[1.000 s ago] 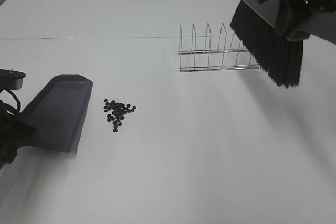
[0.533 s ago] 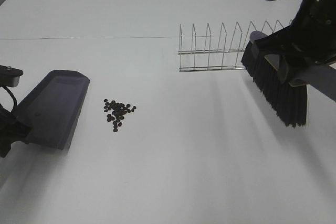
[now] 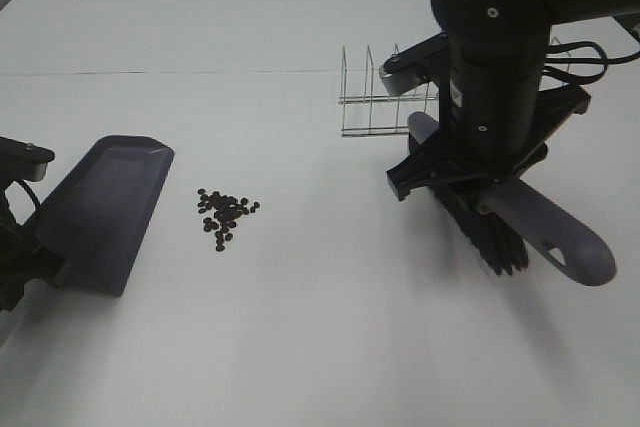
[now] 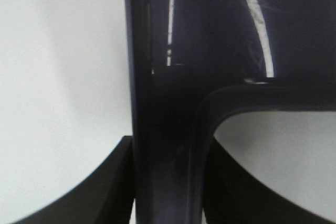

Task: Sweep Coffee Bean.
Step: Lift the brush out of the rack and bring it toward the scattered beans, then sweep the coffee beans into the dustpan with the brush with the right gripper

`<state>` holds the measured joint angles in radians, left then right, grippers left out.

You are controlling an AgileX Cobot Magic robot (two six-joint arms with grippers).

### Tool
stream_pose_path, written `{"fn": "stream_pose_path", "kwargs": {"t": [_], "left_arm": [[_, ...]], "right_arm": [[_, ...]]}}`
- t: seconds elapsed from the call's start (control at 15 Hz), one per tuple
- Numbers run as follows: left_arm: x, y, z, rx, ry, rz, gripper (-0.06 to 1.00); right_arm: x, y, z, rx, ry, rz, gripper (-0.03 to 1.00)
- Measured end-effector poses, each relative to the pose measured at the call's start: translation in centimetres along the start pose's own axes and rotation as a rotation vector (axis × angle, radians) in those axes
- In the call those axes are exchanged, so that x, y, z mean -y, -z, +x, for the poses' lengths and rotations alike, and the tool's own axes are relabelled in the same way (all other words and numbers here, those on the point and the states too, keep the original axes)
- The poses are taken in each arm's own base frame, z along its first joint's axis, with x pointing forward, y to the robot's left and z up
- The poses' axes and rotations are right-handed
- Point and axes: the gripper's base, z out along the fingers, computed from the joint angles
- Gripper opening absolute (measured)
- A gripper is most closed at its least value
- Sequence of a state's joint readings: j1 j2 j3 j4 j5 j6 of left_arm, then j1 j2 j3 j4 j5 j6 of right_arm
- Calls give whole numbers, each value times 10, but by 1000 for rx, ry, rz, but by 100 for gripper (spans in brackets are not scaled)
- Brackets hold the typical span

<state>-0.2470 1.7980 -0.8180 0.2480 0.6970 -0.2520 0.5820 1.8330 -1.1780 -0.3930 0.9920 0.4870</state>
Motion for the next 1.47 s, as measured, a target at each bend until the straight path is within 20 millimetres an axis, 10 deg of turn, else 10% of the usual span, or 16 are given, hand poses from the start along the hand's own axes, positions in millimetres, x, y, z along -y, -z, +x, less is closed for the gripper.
{"fn": "stream_pose_path", "kwargs": {"t": [0.73,1.47], "left_arm": [[-2,0,5,-50,-4,-17,33],[2,-13,-9,-123,-20,-20,33]], "right_arm": [[-54,-17,-62,33,79,-122,29],[-64,-17,-65,55,72,-217,29]]}}
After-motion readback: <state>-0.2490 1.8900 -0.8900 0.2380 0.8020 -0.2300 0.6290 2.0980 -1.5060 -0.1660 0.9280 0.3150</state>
